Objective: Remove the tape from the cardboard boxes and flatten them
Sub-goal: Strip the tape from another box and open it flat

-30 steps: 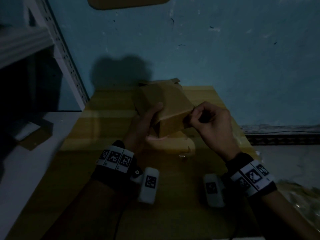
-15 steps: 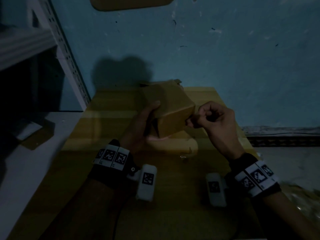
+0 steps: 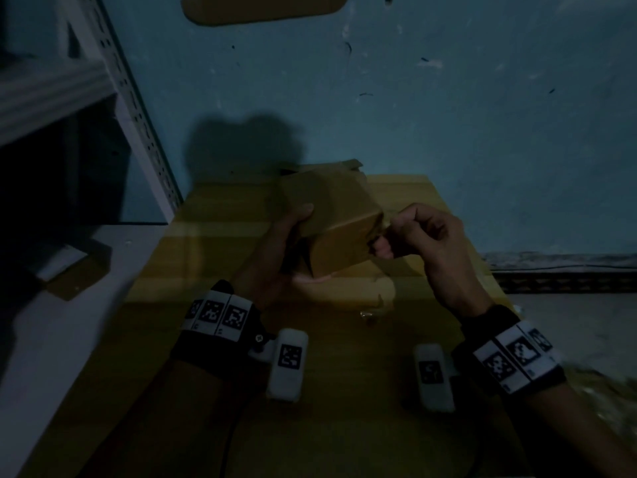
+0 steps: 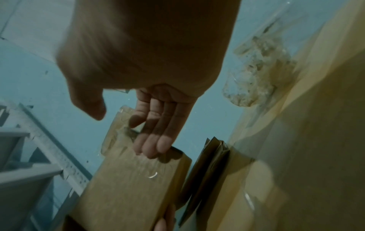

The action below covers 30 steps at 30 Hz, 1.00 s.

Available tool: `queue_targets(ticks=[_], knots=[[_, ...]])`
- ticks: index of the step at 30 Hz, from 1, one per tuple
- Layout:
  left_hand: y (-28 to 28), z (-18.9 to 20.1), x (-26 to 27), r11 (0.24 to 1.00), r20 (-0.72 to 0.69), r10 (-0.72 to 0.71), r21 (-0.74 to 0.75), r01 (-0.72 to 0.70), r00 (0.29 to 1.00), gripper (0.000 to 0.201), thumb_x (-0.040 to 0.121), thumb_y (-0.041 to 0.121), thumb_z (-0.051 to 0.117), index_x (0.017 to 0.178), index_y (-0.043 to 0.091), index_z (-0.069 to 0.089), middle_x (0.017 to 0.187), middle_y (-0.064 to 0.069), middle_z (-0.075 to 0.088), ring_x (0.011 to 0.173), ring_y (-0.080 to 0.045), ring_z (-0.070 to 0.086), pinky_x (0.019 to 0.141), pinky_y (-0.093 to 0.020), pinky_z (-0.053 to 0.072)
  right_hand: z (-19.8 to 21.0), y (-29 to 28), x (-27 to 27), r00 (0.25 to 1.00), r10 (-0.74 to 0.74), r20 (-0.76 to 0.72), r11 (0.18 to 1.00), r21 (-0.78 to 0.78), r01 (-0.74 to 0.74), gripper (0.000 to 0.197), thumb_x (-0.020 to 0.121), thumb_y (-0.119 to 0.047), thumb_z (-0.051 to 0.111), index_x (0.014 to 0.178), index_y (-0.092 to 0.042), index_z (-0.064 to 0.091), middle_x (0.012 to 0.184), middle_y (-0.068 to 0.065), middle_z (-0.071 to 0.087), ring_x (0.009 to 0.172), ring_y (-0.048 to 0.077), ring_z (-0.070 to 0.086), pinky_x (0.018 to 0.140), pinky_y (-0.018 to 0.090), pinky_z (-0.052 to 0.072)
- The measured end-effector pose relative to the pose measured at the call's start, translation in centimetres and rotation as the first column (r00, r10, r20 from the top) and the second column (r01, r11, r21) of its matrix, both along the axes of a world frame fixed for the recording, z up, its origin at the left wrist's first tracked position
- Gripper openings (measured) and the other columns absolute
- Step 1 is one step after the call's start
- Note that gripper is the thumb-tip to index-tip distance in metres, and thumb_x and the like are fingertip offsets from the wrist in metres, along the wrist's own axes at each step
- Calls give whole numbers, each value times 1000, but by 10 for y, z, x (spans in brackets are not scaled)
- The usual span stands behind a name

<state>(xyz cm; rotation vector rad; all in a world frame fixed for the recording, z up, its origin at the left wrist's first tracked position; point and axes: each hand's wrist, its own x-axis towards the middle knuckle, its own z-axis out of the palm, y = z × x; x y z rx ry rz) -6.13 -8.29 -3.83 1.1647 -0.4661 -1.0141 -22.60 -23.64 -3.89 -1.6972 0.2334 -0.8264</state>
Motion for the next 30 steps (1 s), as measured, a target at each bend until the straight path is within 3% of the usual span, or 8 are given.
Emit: queue_targets(ticks=[7, 10, 16, 20, 22, 25, 28, 30], knots=[[-6, -8, -2, 987, 110, 118, 95, -129, 987, 60, 76, 54, 74, 123, 19, 62, 112, -11, 73, 105, -33, 69, 97, -62, 50, -5, 0, 2, 959, -150, -240, 976, -189, 105, 47, 75, -48, 83, 73, -5, 65, 66, 8, 72, 65, 33, 70, 62, 40, 58], [-7, -8, -2, 975, 146, 161, 130, -180, 976, 57, 79, 49, 75, 123, 16, 62, 108, -9, 74, 100, -31, 71, 93, -61, 53, -10, -6, 5, 952, -173, -253, 971, -206, 122, 36, 81, -37, 82, 68, -8, 64, 63, 7, 72, 61, 29, 70, 59, 37, 57], [3, 5, 0, 982, 165, 92, 146, -117, 982, 53, 83, 47, 68, 126, 15, 59, 111, -11, 72, 100, -32, 70, 89, -56, 56, -13, -13, 4, 978, 42, -204, 991, -118, -67, 23, 94, -11, 70, 76, 0, 62, 68, 16, 68, 58, 18, 62, 57, 24, 52], [12, 15, 6, 991, 124, 12, 132, -28, 992, 45, 81, 46, 63, 119, 23, 58, 114, -12, 69, 99, -30, 70, 72, -43, 61, -9, -8, 4, 969, 161, -185, 983, -55, -174, 21, 95, -3, 65, 77, 5, 61, 66, 5, 69, 60, 13, 64, 62, 25, 56], [16, 15, 8, 995, 70, 0, 99, -7, 998, 36, 89, 42, 59, 120, 25, 58, 110, -10, 72, 99, -31, 71, 80, -51, 60, -6, -4, 3, 975, 164, -149, 984, -42, -172, 22, 96, -3, 64, 75, 2, 60, 66, 4, 68, 61, 12, 63, 65, 25, 55], [17, 13, 9, 999, -7, -7, 47, 8, 1000, 47, 89, 41, 61, 131, 22, 56, 123, -14, 67, 111, -38, 65, 96, -68, 46, -1, 1, 4, 985, 150, -79, 988, -8, -151, 24, 95, -5, 65, 71, -5, 59, 65, 5, 67, 60, 14, 60, 66, 26, 53], [15, 15, 6, 999, -88, -31, -14, 30, 996, 36, 95, 38, 52, 126, 21, 62, 116, -12, 71, 101, -33, 70, 93, -65, 48, 1, 2, 5, 983, 183, -4, 982, 50, -182, 25, 95, -11, 65, 70, -9, 60, 64, 4, 65, 61, 21, 56, 72, 39, 50], [14, 17, 3, 998, -117, -42, -47, 37, 992, 31, 99, 36, 47, 111, 21, 71, 107, -11, 74, 93, -29, 72, 93, -60, 47, 2, 1, 6, 978, 208, 32, 972, 106, -210, 25, 94, -12, 65, 69, -10, 60, 64, 6, 64, 60, 19, 54, 70, 37, 49]])
